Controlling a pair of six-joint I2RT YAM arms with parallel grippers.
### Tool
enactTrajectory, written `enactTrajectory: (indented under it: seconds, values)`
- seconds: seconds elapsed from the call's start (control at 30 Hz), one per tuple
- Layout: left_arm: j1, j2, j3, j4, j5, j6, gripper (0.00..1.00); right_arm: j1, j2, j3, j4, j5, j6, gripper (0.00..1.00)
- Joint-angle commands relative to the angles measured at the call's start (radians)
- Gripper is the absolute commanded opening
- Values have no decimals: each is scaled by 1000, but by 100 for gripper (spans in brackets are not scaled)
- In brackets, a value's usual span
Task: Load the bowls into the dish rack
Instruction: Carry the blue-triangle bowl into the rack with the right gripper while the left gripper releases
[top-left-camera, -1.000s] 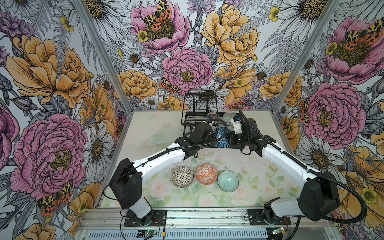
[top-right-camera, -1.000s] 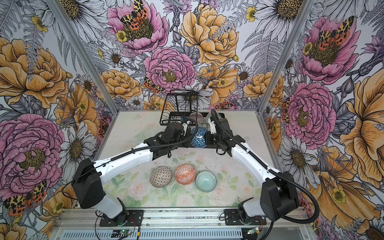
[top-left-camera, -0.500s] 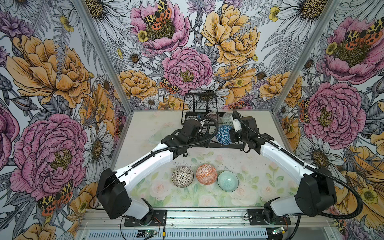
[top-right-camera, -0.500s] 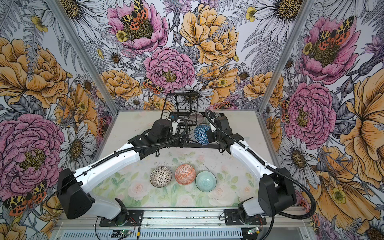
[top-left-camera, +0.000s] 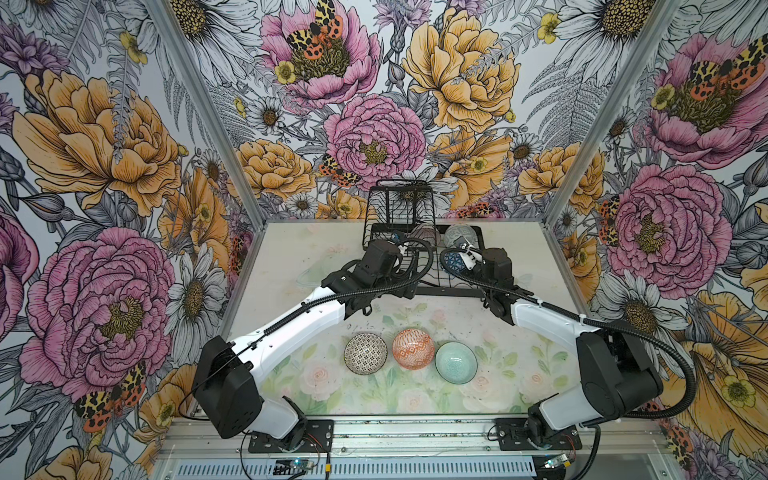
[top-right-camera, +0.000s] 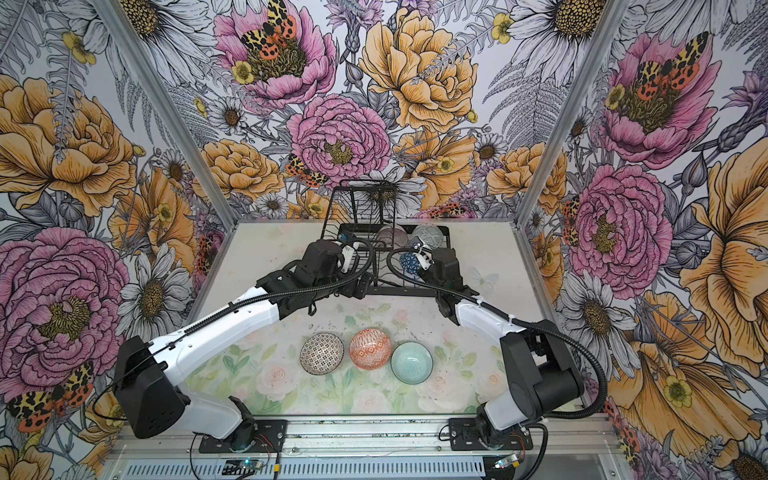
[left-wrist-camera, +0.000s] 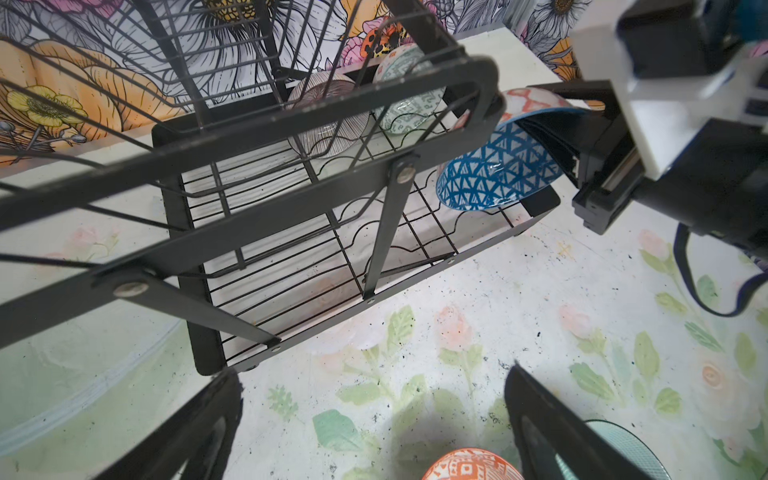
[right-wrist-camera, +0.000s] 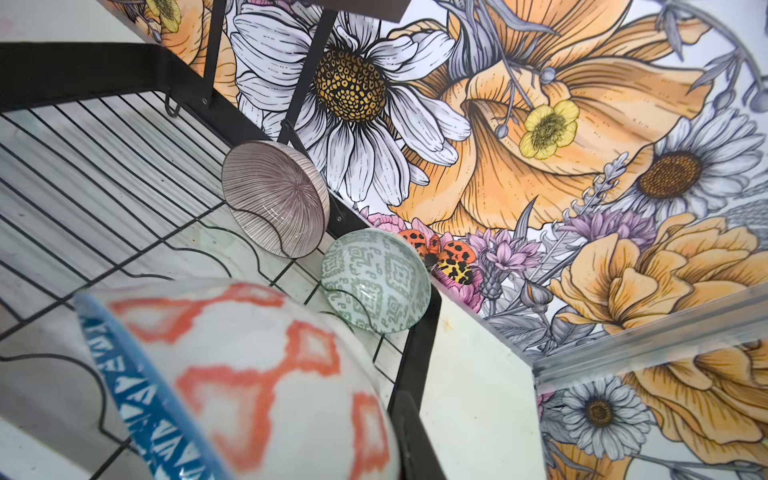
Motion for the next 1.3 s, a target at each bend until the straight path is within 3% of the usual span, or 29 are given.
enactTrajectory:
  seconds: [0.0,0.37,1.27]
  values:
    - [10,-26,-12,2,26,12,99,-5,2,8,243,19,-150,0]
    - [18,-16,-9,2,34,10,99,8,78,10,276,51,-292,0]
    - [41,21,12,-16,46,12,99,64,327,156,330,-5,-314,0]
